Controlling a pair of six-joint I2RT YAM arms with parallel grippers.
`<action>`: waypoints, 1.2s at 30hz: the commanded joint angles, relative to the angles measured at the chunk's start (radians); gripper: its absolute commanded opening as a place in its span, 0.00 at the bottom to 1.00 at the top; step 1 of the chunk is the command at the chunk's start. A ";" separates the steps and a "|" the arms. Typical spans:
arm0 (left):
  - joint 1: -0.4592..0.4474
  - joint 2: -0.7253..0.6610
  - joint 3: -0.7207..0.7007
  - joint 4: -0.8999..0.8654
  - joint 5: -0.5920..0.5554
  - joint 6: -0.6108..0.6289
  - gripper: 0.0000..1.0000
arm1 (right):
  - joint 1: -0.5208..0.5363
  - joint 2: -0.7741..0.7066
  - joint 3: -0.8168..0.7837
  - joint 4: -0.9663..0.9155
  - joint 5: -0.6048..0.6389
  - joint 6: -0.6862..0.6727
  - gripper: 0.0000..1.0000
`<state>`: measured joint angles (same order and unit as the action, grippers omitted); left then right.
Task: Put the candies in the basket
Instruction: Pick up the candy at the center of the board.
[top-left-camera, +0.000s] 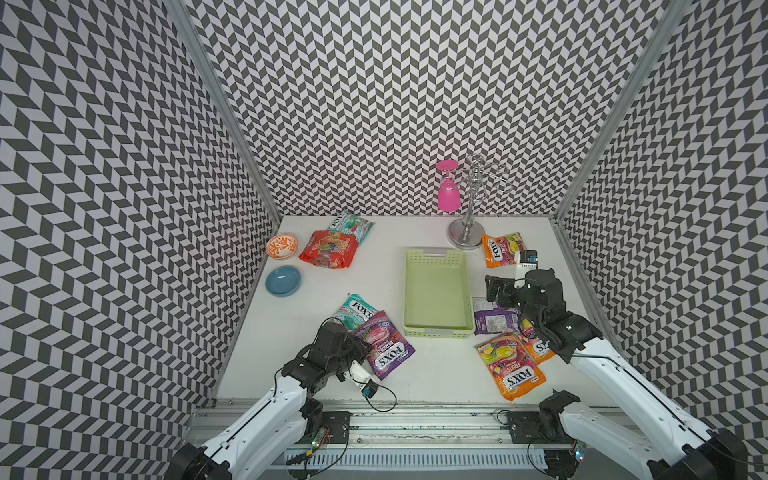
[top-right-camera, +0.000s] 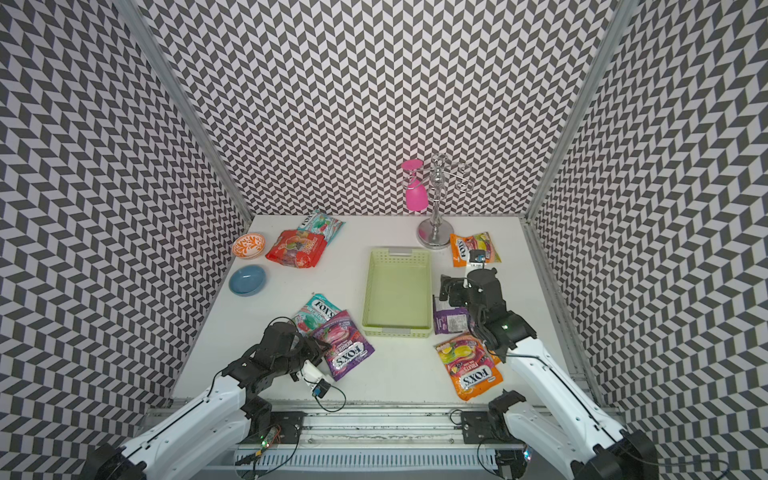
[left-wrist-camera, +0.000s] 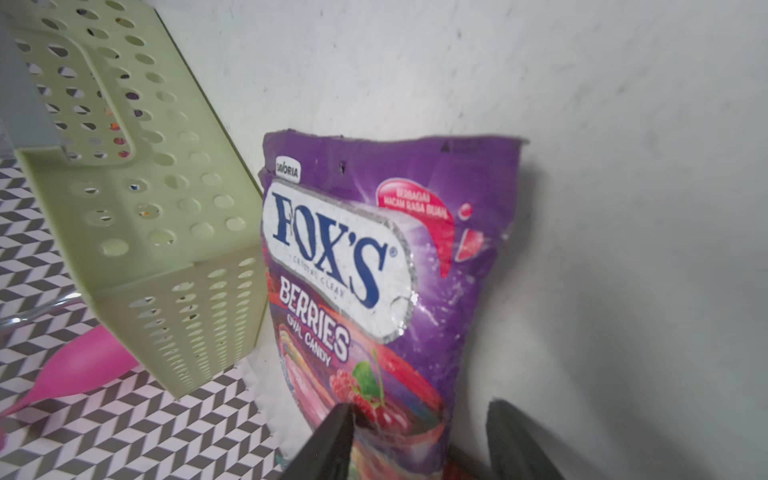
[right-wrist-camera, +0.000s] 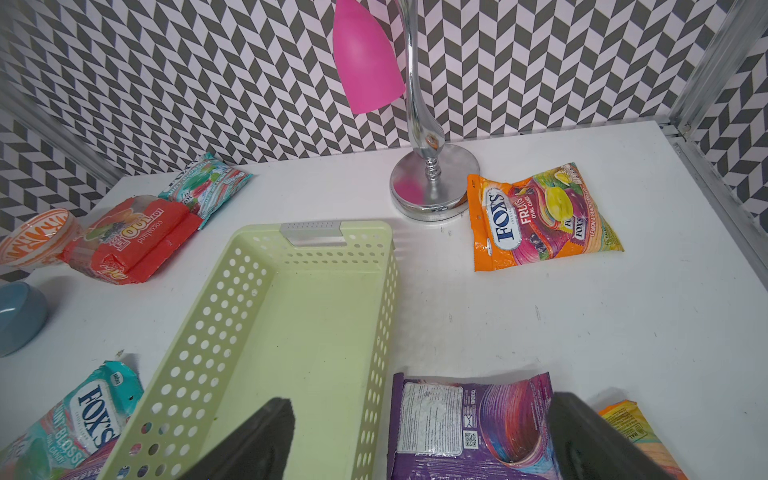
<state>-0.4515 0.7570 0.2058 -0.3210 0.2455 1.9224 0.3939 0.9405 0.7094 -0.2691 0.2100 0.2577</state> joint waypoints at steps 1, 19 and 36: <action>-0.004 -0.011 -0.028 0.007 0.007 0.004 0.41 | -0.004 -0.021 -0.003 0.028 0.015 0.000 0.99; -0.004 -0.276 0.005 -0.109 0.121 -0.047 0.00 | -0.006 -0.014 -0.015 0.042 -0.004 -0.002 0.99; -0.004 -0.311 0.333 -0.125 0.162 -0.345 0.00 | -0.006 -0.012 -0.010 0.034 0.012 0.003 0.99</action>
<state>-0.4515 0.4282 0.4694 -0.4870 0.3737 1.6817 0.3901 0.9390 0.7055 -0.2661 0.2100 0.2577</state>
